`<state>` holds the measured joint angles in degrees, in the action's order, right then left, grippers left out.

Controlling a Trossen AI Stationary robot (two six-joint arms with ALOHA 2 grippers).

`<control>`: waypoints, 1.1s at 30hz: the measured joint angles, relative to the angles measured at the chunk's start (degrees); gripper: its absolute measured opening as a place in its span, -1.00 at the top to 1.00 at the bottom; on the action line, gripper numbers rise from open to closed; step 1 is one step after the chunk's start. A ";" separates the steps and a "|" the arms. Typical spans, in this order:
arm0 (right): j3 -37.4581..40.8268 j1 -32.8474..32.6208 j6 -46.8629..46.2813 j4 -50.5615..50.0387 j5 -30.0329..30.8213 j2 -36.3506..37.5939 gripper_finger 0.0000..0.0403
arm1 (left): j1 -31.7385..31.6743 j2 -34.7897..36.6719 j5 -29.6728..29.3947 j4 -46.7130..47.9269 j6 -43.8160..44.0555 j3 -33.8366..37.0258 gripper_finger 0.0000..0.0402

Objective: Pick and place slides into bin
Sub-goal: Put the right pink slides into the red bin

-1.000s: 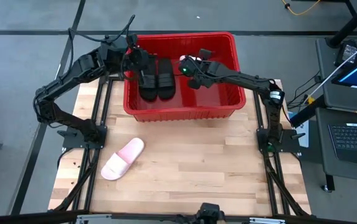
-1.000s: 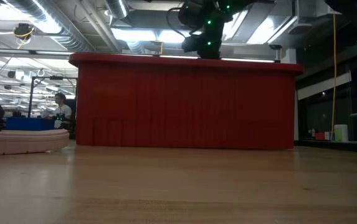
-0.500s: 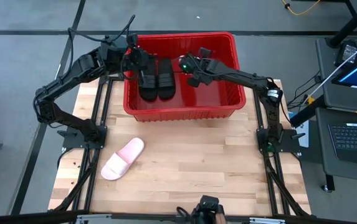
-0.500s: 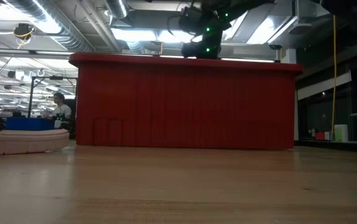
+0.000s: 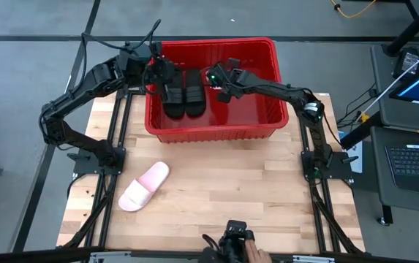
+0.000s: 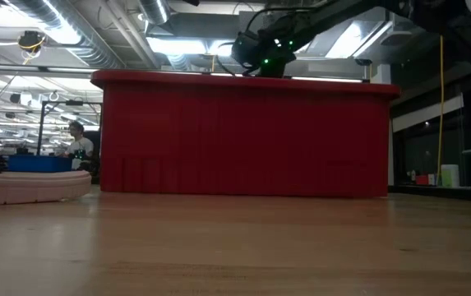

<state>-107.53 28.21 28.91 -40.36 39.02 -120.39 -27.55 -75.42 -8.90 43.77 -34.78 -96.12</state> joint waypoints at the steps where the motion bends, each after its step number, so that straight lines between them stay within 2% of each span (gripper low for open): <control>1: 0.00 0.02 0.07 0.17 0.15 -0.38 0.98 | 0.00 0.00 0.05 0.09 0.02 0.00 0.99; 12: -0.02 0.64 0.32 -0.31 2.75 -1.13 0.98 | 0.02 0.00 0.08 1.40 1.96 0.21 0.99; 19: -0.02 0.67 0.14 -3.71 0.33 -1.13 0.98 | 0.01 0.00 0.08 1.07 2.07 2.81 0.99; 26: -0.02 0.67 0.11 -6.42 -6.26 -1.13 0.98 | 0.02 -0.02 0.11 0.48 3.28 4.39 0.99; 33: -0.02 0.67 -0.81 -6.80 -7.21 -1.13 0.98 | 0.15 0.00 0.11 -0.13 4.61 4.94 0.99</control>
<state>-107.55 28.88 28.10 -47.16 31.81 -121.51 -27.40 -75.42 -8.80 43.64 -30.17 -91.18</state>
